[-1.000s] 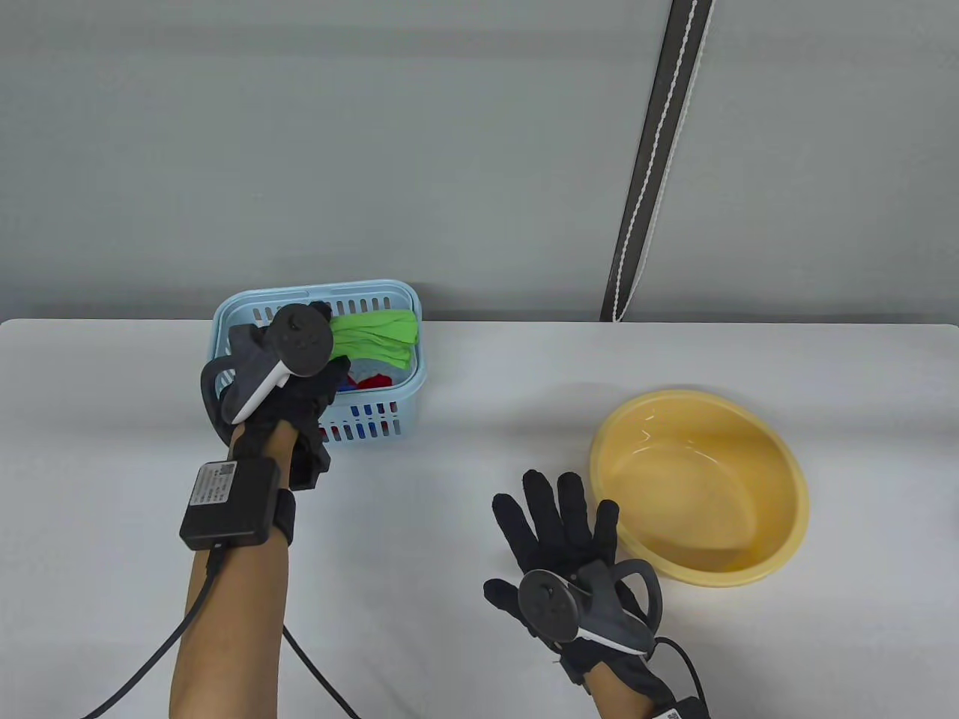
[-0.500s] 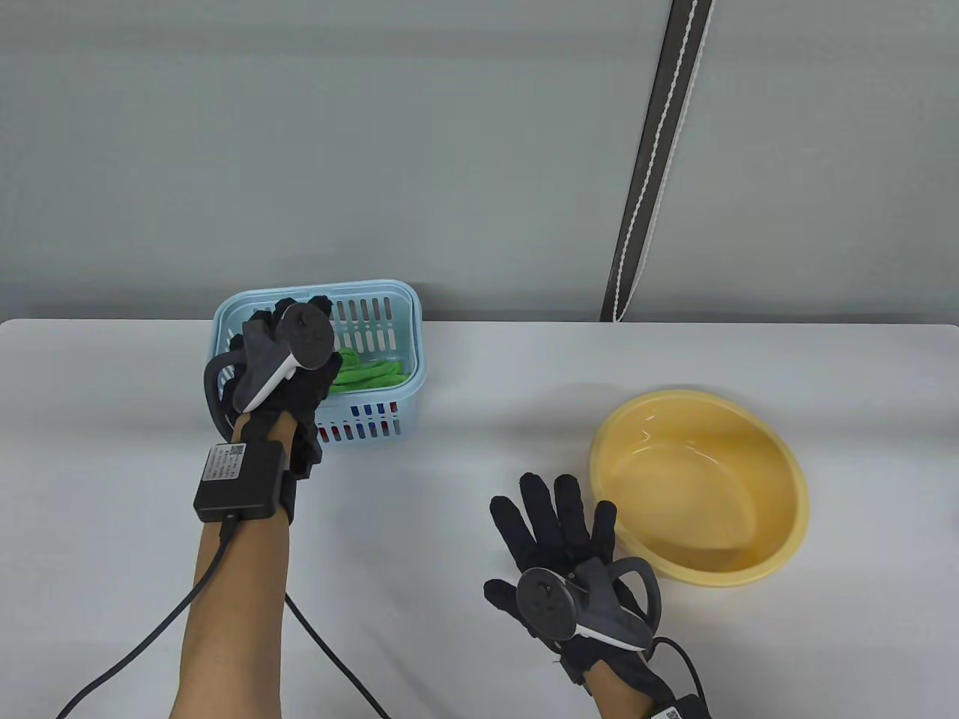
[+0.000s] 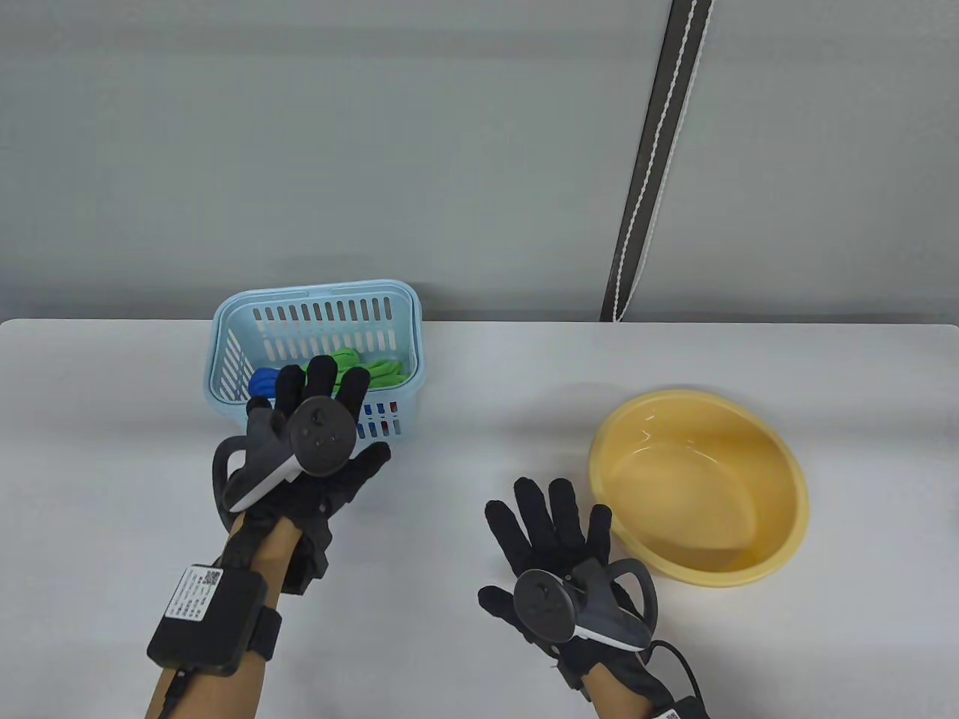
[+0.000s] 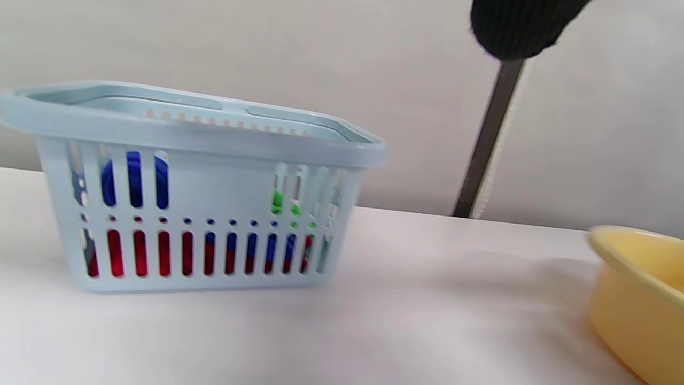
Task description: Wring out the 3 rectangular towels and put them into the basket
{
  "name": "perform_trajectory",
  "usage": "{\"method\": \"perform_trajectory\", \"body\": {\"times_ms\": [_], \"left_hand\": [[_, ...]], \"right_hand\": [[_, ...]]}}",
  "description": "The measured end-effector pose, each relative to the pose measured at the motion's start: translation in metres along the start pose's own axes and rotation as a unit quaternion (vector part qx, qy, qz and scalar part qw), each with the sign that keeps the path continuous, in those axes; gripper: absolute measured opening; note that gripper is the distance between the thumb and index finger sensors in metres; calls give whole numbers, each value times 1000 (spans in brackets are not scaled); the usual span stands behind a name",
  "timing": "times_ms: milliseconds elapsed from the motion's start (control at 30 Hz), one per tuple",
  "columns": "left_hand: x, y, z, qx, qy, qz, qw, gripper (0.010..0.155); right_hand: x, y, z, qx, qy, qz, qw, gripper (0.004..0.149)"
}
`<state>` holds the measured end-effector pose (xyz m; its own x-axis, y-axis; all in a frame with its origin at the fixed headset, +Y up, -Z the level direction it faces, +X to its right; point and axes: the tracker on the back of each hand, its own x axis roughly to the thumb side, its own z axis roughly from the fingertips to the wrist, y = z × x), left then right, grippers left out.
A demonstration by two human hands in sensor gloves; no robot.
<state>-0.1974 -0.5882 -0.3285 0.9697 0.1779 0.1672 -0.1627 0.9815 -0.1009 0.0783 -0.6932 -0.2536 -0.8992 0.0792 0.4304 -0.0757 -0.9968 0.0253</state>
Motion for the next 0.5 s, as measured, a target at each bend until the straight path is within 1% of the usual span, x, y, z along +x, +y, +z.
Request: {"method": "perform_trajectory", "body": {"times_ms": [133, 200, 267, 367, 500], "left_hand": [[13, -19, 27, -2, -39, -22, 999, 92], [19, -28, 36, 4, -57, -19, 998, 93], [27, -38, 46, 7, -75, -42, 996, 94], [38, -54, 56, 21, -99, -66, 993, 97], [55, -79, 61, 12, -126, -103, 987, 99]], "right_hand": [[-3, 1, 0, 1, 1, -9, 1000, 99], [-4, 1, 0, 0, 0, -12, 1000, 99], [-6, 1, 0, 0, 0, -17, 1000, 99], [-8, 3, -1, 4, 1, -22, 1000, 99], [-9, 4, -2, 4, 1, -24, 1000, 99]]}}
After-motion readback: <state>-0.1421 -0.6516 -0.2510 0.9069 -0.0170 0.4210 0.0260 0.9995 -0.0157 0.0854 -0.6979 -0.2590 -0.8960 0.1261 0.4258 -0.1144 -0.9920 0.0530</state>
